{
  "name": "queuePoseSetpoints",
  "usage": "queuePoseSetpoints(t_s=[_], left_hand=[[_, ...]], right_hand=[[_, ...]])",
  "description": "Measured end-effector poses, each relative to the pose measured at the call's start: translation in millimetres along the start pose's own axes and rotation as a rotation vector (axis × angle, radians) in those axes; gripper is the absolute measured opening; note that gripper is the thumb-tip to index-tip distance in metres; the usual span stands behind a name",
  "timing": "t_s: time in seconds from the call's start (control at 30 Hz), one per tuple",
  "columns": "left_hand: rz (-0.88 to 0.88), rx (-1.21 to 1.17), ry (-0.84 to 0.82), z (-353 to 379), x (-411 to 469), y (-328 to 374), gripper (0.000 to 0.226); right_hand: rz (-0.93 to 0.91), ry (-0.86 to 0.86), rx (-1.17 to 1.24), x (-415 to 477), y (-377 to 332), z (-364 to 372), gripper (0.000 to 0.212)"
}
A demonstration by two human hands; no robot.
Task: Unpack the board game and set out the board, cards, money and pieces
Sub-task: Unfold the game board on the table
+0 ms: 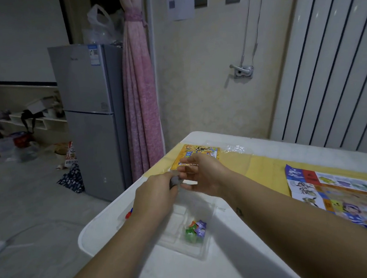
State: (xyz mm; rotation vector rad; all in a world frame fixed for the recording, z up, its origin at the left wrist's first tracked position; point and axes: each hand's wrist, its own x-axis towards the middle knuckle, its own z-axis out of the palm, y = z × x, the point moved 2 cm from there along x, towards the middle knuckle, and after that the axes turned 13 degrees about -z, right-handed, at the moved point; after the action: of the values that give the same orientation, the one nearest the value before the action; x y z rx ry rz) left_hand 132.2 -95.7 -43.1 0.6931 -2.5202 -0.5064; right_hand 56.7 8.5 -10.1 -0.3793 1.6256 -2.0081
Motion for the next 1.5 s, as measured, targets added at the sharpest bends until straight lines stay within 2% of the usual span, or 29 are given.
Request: queuePoseSetpoints(t_s=[0.07, 0.17, 0.33, 0.4, 0.5, 0.63, 0.7, 0.77, 0.83, 0.9, 0.97, 1.0, 1.07, 1.13, 1.27, 1.33, 1.4, 1.47, 1.5], left_hand=[[0.027, -0.112, 0.054, -10, -2, 5, 0.011], [0.175, -0.266, 0.193, -26, -6, 18, 0.014], [0.659, -0.209, 0.388, -43, -23, 52, 0.025], [0.8, -0.196, 0.474, -46, -35, 69, 0.023], [0.951, -0.149, 0.547, -46, -52, 94, 0.021], [1.074, -0.156, 0.626, -41, -68, 127, 0.023], [1.116, -0.171, 0.605, -37, -76, 146, 0.025], [1.054, -0.174, 0.509, -29, -82, 163, 0.032], [0.813, -0.344, 0.286, -21, -90, 179, 0.042], [0.384, -0.84, -0.128, -15, -103, 198, 0.037], [-0.061, -1.302, -0.649, -5, -122, 221, 0.021], [-0.188, -1.407, -0.872, 2, -132, 233, 0.019], [-0.2, -1.448, -1.131, 14, -154, 255, 0.031], [-0.149, -1.45, -1.226, 24, -177, 275, 0.035], [-0.217, -1.57, -1.32, 40, -209, 312, 0.029], [-0.238, -1.586, -1.344, 46, -221, 326, 0.031], [-0.256, -1.568, -1.362, 52, -230, 338, 0.03], [-0.295, -1.522, -1.356, 57, -236, 347, 0.031], [-0.307, -1.498, -1.358, 58, -238, 351, 0.031]], right_hand=[[-0.025, 0.028, -0.006, -6, -6, -8, 0.013], [-0.007, -0.001, -0.039, -22, -16, -22, 0.022], [0.069, -0.194, -0.051, -61, -35, -43, 0.042], [0.054, -0.228, -0.015, -80, -46, -52, 0.039], [-0.003, -0.223, -0.056, -111, -60, -69, 0.024], [-0.087, -0.155, -0.054, -142, -67, -100, 0.02], [-0.149, -0.11, -0.086, -157, -70, -118, 0.018], [-0.222, -0.053, -0.13, -171, -74, -138, 0.019], [-0.288, 0.024, -0.14, -184, -76, -158, 0.021], [-0.354, 0.101, -0.19, -197, -78, -178, 0.023], [-0.431, 0.155, -0.274, -215, -78, -194, 0.023], [-0.471, 0.168, -0.317, -224, -78, -200, 0.022], [-0.543, 0.199, -0.407, -241, -75, -214, 0.02], [-0.601, 0.245, -0.437, -258, -71, -223, 0.02], [-0.624, 0.328, -0.493, -280, -59, -248, 0.018], [-0.658, 0.415, -0.74, -288, -55, -268, 0.018], [-0.649, 0.471, -1.015, -300, -57, -284, 0.036], [-0.608, 0.428, -1.085, -317, -63, -302, 0.053], [-0.596, 0.358, -1.1, -327, -68, -308, 0.068]])
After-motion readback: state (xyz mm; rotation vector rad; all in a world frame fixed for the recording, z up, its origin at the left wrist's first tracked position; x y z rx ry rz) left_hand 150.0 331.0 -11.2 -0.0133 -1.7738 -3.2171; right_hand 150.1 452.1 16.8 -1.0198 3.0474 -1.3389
